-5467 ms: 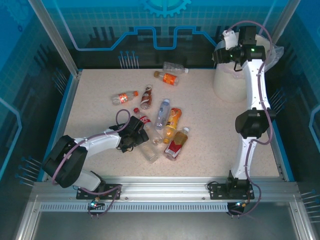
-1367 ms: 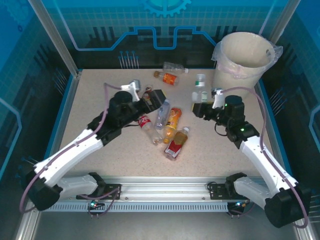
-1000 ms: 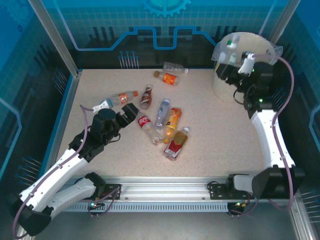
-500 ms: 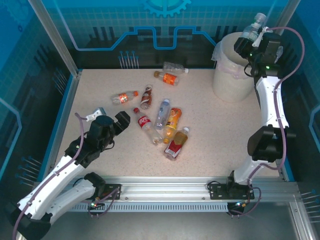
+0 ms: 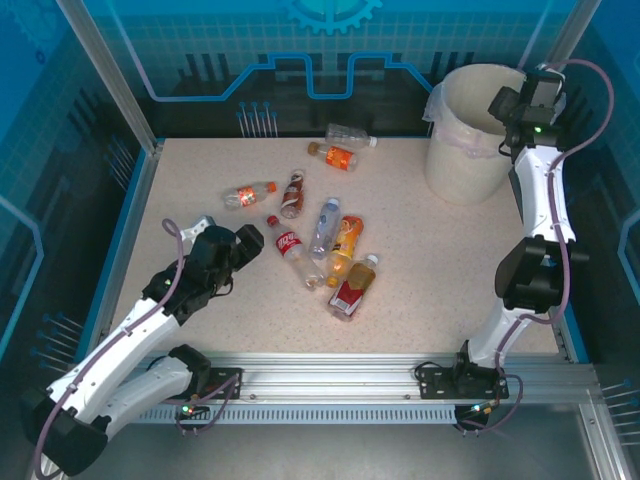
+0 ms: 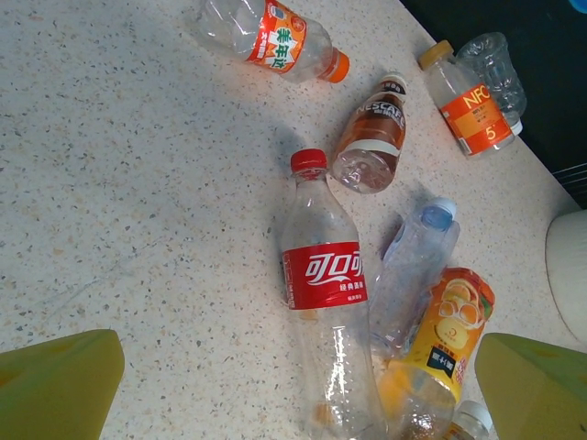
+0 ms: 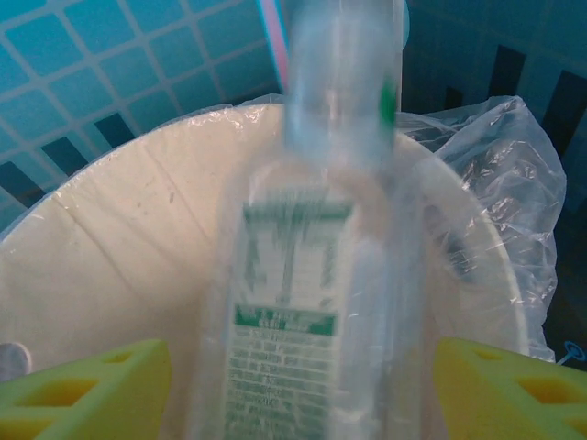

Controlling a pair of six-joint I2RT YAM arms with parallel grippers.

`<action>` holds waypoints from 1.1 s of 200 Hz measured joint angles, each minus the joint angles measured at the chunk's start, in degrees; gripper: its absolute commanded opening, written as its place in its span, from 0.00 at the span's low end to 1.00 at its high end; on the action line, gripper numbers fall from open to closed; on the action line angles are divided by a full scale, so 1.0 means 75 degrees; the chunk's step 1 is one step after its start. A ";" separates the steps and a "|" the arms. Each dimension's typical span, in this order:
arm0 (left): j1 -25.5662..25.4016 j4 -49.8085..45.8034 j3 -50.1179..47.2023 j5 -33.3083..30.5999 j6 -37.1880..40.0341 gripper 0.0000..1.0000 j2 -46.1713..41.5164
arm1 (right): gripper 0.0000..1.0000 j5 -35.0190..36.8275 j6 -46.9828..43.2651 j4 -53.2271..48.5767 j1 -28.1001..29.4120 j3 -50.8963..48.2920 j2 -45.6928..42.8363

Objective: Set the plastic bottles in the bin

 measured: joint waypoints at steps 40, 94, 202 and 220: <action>0.0058 0.0006 0.0000 0.0012 -0.0012 0.99 0.0134 | 0.91 -0.0064 -0.0108 -0.0041 0.0003 -0.0003 -0.0073; 0.0093 0.0000 0.0015 0.0265 -0.0207 0.99 0.0819 | 1.00 -0.0801 -0.0210 0.0131 0.0009 -0.1303 -0.1378; 0.0105 0.0224 0.0213 0.0697 -0.0603 0.99 0.1833 | 1.00 -0.2398 -0.0460 0.0624 0.2090 -0.4494 -0.4517; 0.0105 0.0318 0.0277 0.0787 -0.0603 0.99 0.2002 | 1.00 -0.2463 -0.0437 0.0688 0.2646 -0.5100 -0.4963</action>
